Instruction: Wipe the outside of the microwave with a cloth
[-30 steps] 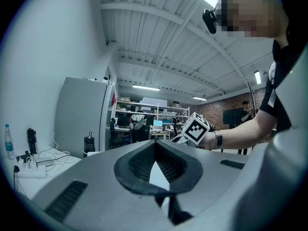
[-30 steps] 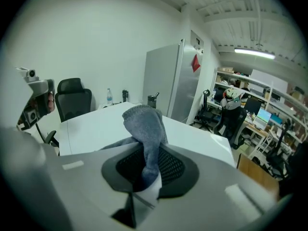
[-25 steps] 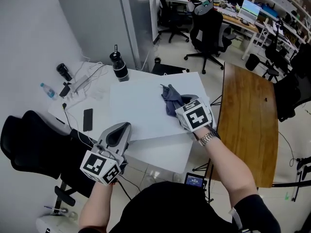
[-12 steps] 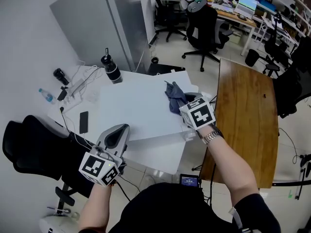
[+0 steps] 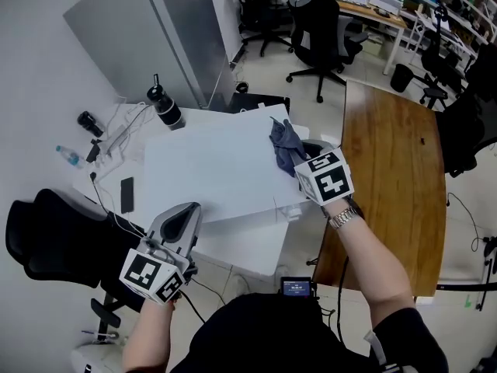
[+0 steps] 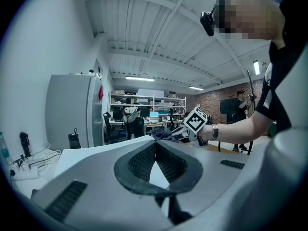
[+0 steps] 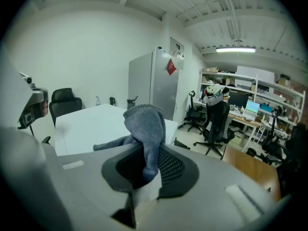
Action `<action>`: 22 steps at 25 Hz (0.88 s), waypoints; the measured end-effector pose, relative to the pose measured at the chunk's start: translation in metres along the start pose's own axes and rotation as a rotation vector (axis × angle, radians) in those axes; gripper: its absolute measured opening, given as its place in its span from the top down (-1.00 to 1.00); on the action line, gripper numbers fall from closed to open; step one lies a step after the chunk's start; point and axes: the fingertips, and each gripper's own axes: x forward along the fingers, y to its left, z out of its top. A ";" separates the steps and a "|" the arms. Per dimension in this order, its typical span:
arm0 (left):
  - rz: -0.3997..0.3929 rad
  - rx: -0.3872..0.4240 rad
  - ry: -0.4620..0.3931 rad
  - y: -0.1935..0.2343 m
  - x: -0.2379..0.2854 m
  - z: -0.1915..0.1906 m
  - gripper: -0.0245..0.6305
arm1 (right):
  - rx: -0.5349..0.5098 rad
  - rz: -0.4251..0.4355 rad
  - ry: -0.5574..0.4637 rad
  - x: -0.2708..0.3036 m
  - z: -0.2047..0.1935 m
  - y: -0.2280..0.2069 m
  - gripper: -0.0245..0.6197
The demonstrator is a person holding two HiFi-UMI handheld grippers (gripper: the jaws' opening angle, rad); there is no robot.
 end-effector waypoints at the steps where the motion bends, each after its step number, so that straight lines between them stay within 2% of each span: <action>1: -0.002 0.003 0.003 -0.003 0.002 0.001 0.91 | 0.006 -0.001 -0.006 -0.001 -0.001 -0.003 0.72; 13: -0.015 0.040 0.039 -0.026 0.020 0.005 0.91 | 0.074 -0.019 -0.060 -0.007 -0.019 -0.044 0.72; 22: -0.018 0.055 0.062 -0.037 0.032 0.007 0.91 | 0.130 0.005 -0.073 0.008 -0.046 -0.058 0.72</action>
